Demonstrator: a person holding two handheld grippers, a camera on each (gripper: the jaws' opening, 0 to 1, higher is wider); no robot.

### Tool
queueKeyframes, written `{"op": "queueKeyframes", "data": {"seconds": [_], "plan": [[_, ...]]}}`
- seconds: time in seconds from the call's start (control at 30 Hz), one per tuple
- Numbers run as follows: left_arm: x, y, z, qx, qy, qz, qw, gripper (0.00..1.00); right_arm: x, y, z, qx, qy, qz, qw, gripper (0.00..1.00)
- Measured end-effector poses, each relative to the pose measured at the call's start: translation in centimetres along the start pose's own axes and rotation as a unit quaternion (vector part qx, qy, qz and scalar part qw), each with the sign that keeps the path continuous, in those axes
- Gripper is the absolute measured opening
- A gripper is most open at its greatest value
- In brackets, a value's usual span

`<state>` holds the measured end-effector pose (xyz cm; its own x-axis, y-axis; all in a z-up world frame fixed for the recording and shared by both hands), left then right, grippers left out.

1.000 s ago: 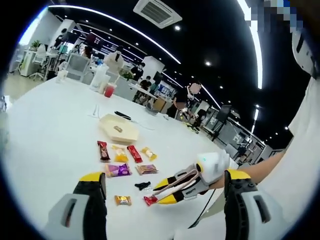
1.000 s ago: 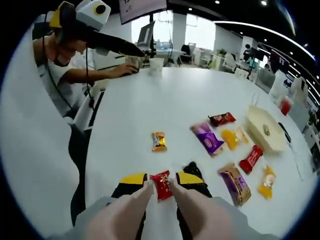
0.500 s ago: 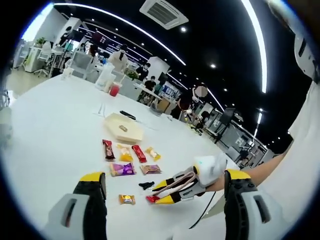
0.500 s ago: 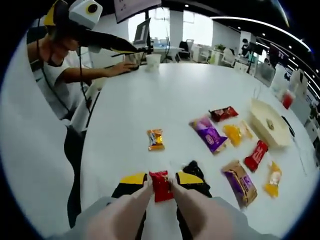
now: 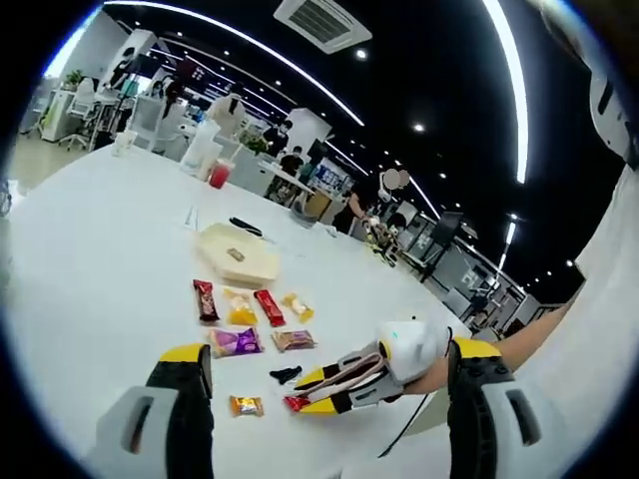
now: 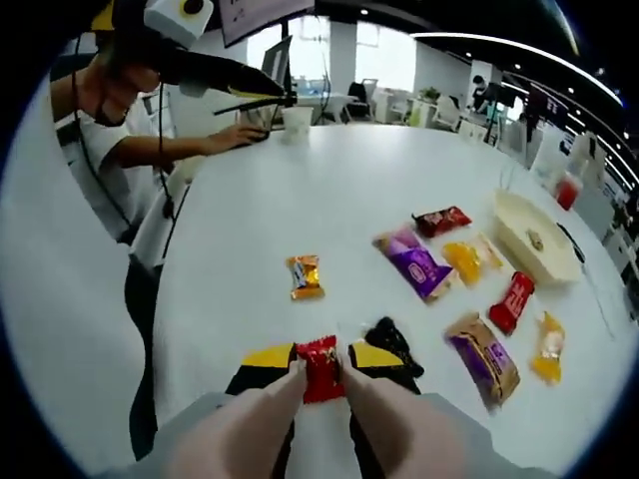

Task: Place the target food into the container with the food tongs after gripping and lifting it, then release it inside without dropping or visibly crushing the food.

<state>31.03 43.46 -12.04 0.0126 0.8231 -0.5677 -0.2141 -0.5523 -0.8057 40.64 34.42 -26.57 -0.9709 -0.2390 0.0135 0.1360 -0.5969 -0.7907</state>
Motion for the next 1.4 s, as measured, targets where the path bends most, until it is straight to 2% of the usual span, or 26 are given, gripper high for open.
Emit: {"op": "queueKeyframes", "data": {"seconds": [0.37, 0.6, 0.87, 1.03, 1.2, 1.3, 1.37, 1.4], "plan": [[-0.6, 1.1, -2.0, 0.02, 0.028, 0.006, 0.9994, 0.99, 0.0, 0.1, -0.2, -0.003, 0.032, -0.023, 0.9992, 0.19], [-1.0, 0.8, -2.8, 0.021, 0.039, 0.007, 0.999, 0.99, -0.1, 0.1, -0.1, -0.012, 0.043, -0.04, 0.9982, 0.19], [-0.5, 1.3, -3.1, 0.036, 0.039, 0.013, 0.9985, 0.99, -0.2, 0.2, 0.0, -0.028, 0.074, -0.092, 0.9926, 0.19], [-1.0, 1.6, -3.1, 0.032, 0.049, 0.035, 0.9977, 0.98, -0.2, 0.0, 0.0, -0.023, 0.08, -0.098, 0.9917, 0.2], [-1.3, 2.0, -3.6, 0.042, 0.057, 0.033, 0.997, 0.98, -0.2, 0.1, 0.0, -0.025, 0.085, -0.102, 0.9908, 0.2], [-1.4, 1.6, -3.9, 0.039, 0.062, 0.032, 0.9968, 0.98, -0.2, 0.1, 0.0, -0.025, 0.089, -0.112, 0.9894, 0.2], [-1.4, 1.5, -4.0, 0.036, 0.063, 0.031, 0.9969, 0.98, 0.1, 0.1, 0.1, -0.014, 0.085, -0.135, 0.9871, 0.2], [-1.3, 1.4, -4.0, 0.035, 0.063, 0.031, 0.9969, 0.98, 0.3, 0.0, 0.1, -0.014, 0.082, -0.129, 0.9881, 0.2]]}}
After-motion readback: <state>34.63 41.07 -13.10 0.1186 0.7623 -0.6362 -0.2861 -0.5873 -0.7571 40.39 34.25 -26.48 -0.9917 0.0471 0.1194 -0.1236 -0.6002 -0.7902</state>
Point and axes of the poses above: the point that each gripper's makers call its tool centre point, and the gripper's own axes: z roughly backward along the fingers, x roughly to its left, y roughly out of its underside, the point moved 4 cm from there along z, roughly backward along the fingers, and after that the axes turned 6 degrees about -x, right-handed, at the moved point
